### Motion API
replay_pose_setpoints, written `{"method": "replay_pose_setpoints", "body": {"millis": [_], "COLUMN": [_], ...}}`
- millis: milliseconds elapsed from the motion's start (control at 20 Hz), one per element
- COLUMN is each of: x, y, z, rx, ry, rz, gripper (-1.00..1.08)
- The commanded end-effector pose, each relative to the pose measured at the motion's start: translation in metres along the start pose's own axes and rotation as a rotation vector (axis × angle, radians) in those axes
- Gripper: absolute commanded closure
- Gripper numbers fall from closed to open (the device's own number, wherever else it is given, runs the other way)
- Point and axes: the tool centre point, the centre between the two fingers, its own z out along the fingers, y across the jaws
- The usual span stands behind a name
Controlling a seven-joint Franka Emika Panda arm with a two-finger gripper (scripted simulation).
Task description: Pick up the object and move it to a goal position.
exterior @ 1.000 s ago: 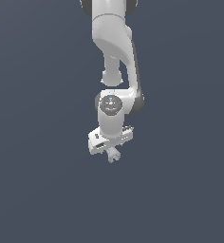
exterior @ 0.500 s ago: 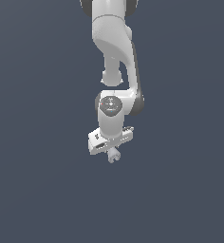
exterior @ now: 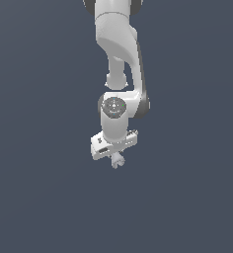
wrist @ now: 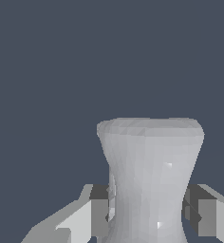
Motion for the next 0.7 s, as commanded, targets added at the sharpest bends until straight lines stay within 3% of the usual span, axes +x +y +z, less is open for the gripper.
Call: {"method": "replay_pose_setpoints", "body": {"millis": [0,300,650], "x": [-0.003,-0.016,-0.042], "y": [0.002,0.011,0.028], "z": [-0.009,-0.044,-0.111], "rx": [-0.001,-0.001,-0.001], "ry": [0.001,0.001,0.001], "rz": [0.000,0.000,0.000], "gripper": [1.08,1.08,1.08]}}
